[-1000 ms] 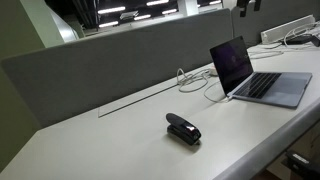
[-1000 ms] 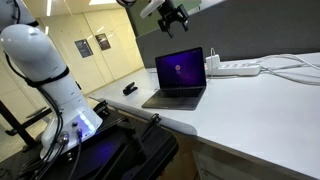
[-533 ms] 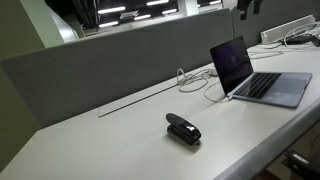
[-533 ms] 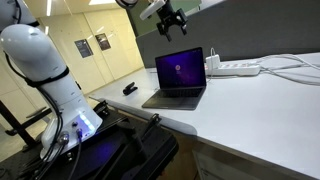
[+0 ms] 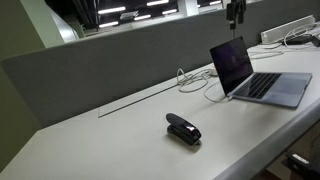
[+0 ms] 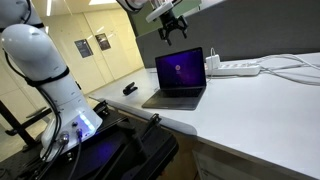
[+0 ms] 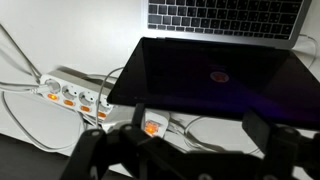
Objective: Close the laptop
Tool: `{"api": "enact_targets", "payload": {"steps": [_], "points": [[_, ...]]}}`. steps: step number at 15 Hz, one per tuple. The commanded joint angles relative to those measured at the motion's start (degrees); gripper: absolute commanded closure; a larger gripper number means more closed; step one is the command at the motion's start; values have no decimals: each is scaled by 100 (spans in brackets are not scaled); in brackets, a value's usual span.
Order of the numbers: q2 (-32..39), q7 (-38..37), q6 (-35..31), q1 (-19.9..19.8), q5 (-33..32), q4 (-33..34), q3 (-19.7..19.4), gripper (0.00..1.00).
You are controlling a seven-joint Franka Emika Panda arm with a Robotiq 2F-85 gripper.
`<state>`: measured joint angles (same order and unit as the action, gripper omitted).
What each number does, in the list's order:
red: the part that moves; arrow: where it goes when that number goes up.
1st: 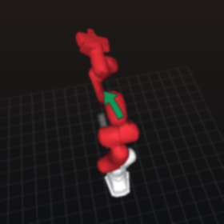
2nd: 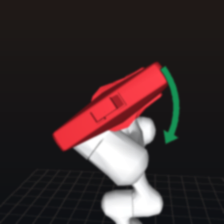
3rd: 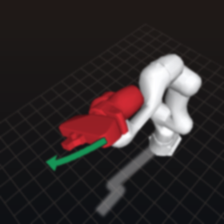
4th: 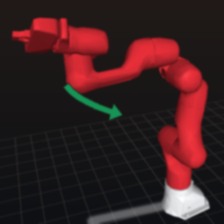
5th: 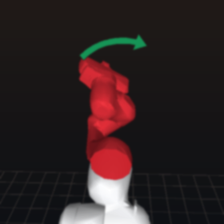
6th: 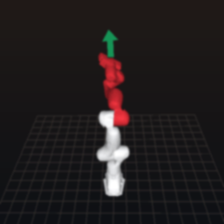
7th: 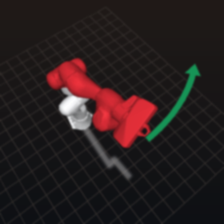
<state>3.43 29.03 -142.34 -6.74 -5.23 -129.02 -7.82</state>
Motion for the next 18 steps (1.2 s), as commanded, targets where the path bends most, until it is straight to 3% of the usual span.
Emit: {"api": "enact_targets", "payload": {"steps": [1, 7, 13, 18], "points": [[368, 459, 119, -35, 116, 537, 157, 0], [936, 711, 296, -103, 974, 1060, 446, 0], [1362, 480, 348, -119, 805, 1311, 510, 0], [1317, 255, 371, -108, 534, 1107, 436, 0]]}}
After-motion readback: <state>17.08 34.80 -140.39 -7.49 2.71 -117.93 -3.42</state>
